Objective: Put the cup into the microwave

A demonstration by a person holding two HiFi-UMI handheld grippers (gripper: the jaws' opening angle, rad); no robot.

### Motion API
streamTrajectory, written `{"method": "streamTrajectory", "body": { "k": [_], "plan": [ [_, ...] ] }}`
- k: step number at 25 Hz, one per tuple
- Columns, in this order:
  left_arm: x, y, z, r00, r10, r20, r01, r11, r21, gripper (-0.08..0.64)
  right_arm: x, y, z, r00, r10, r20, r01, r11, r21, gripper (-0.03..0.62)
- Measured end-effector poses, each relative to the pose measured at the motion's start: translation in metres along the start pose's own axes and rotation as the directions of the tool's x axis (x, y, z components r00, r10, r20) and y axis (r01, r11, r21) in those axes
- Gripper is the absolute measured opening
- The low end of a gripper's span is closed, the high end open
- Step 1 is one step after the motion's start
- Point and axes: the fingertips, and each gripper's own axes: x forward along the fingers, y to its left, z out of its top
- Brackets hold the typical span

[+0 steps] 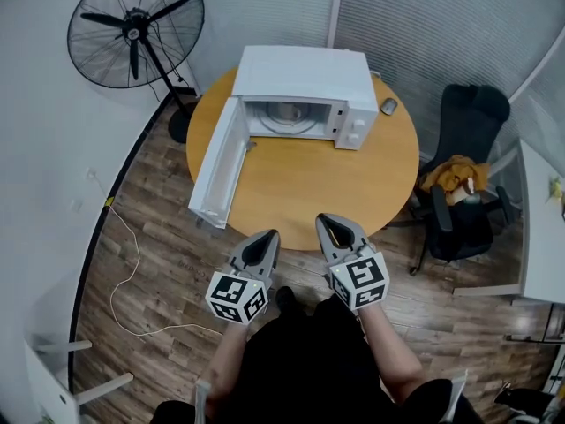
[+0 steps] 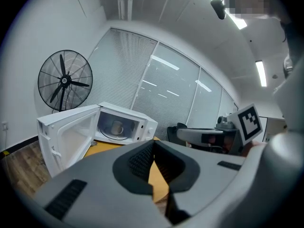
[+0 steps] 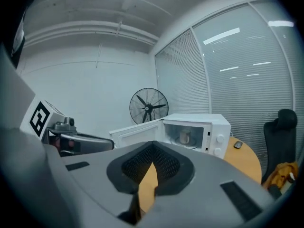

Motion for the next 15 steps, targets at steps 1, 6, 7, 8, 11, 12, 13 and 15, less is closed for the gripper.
{"method": "streamTrajectory", "body": {
  "k": [1,6,7,8,11,12,13,15],
  "plan": [
    [0.000,-0.001,0.001,1.000,0.003,0.002,-0.003,1.000,0.002,-0.005,-0.004,0.001,0.000,1.000,0.006,0.003,-0.006,1.000,0.007,0.009],
    [0.001,-0.005,0.002,1.000,0.009,0.010,-0.009,1.000,0.010,-0.005,-0.020,0.002,0.000,1.000,0.004,0.017,-0.005,1.000,0.027,0.009],
    [0.001,-0.006,0.001,1.000,0.009,0.007,-0.009,1.000,0.011,-0.005,-0.022,0.002,0.000,1.000,0.003,0.020,-0.003,1.000,0.029,0.009],
    [0.000,-0.007,0.000,1.000,0.009,0.005,-0.009,1.000,0.011,-0.005,-0.024,0.003,-0.001,1.000,0.003,0.023,-0.004,1.000,0.029,0.009],
    [0.002,-0.009,0.001,1.000,0.006,0.004,-0.006,1.000,0.013,-0.005,-0.028,0.005,0.002,1.000,0.011,0.027,-0.012,1.000,0.023,0.009],
    [0.002,-0.011,0.001,1.000,0.005,0.006,-0.005,1.000,0.014,-0.005,-0.028,0.006,0.002,1.000,0.014,0.027,-0.014,1.000,0.021,0.009],
    [0.003,-0.011,0.002,1.000,0.003,0.007,-0.003,1.000,0.015,-0.005,-0.029,0.006,0.002,1.000,0.016,0.026,-0.016,1.000,0.019,0.009],
    [0.004,-0.012,0.003,1.000,0.000,0.007,0.000,1.000,0.018,-0.005,-0.028,0.006,0.002,1.000,0.017,0.026,-0.018,1.000,0.016,0.009]
  ]
}}
